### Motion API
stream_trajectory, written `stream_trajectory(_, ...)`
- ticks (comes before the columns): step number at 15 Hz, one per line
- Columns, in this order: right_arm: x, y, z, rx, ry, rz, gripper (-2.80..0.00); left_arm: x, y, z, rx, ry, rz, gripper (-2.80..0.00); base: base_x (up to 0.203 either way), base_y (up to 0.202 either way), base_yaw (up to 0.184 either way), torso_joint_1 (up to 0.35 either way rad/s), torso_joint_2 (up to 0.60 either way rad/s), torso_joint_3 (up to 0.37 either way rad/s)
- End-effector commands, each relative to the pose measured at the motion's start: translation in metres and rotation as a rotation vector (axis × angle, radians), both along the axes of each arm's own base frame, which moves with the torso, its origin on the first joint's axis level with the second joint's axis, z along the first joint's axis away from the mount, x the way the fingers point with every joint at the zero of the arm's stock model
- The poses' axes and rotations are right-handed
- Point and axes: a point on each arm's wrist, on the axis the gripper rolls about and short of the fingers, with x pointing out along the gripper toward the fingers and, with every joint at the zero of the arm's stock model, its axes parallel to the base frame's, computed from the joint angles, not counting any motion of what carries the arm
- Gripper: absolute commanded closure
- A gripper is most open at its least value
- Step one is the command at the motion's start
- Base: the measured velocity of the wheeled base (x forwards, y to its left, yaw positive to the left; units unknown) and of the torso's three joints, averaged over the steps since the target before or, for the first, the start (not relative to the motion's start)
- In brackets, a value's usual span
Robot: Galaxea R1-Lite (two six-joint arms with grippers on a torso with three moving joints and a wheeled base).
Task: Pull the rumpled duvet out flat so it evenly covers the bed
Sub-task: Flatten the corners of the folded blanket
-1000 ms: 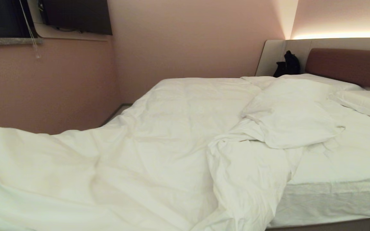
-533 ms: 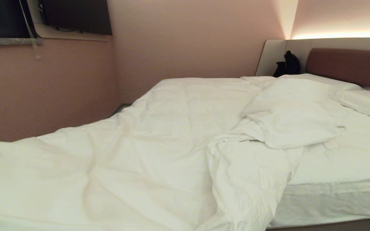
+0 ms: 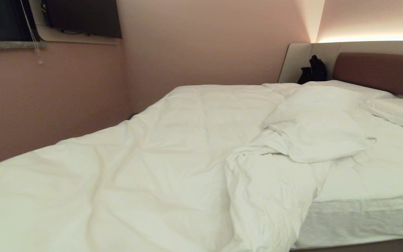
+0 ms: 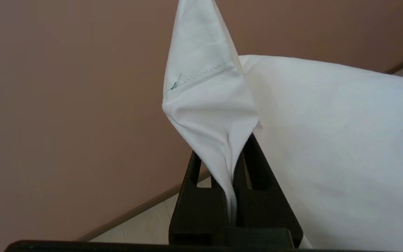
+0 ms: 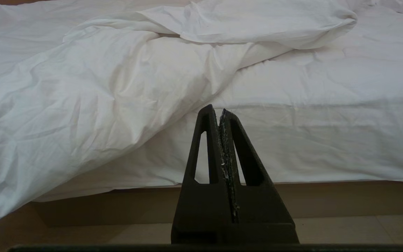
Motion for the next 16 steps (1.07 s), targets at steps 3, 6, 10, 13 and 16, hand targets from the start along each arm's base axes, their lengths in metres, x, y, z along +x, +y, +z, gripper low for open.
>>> stream_trajectory(3,0.0001,0.0,0.0,0.0,0.002,0.0,0.0,-0.0081,-0.0049,-0.0065,-0.011,0.008,0.02,0.0,0.0,0.0,0.0,0.0,0.0,0.0)
stream_trajectory(6,0.0001,0.0,0.0,0.0,0.002,0.0,0.0,-0.0091,-0.0056,-0.0093,-0.024,0.02,0.02,0.0,0.0,0.0,0.0,0.0,0.0,0.0)
stream_trajectory(10,0.0001,0.0,0.0,0.0,0.002,0.0,0.0,-0.0082,-0.0052,-0.0118,-0.032,0.029,0.012,0.0,0.0,0.0,0.0,0.0,0.0,0.0)
stream_trajectory(13,0.0001,0.0,0.0,0.0,0.002,-0.001,0.0,-0.0077,-0.0051,-0.0114,-0.034,0.024,0.004,0.0,0.0,0.0,0.0,0.0,0.0,0.0)
stream_trajectory(16,0.0001,0.0,0.0,0.0,0.002,0.0,0.0,-0.0074,-0.005,-0.0118,-0.038,0.02,-0.002,0.0,0.0,0.0,0.0,0.0,0.0,0.0)
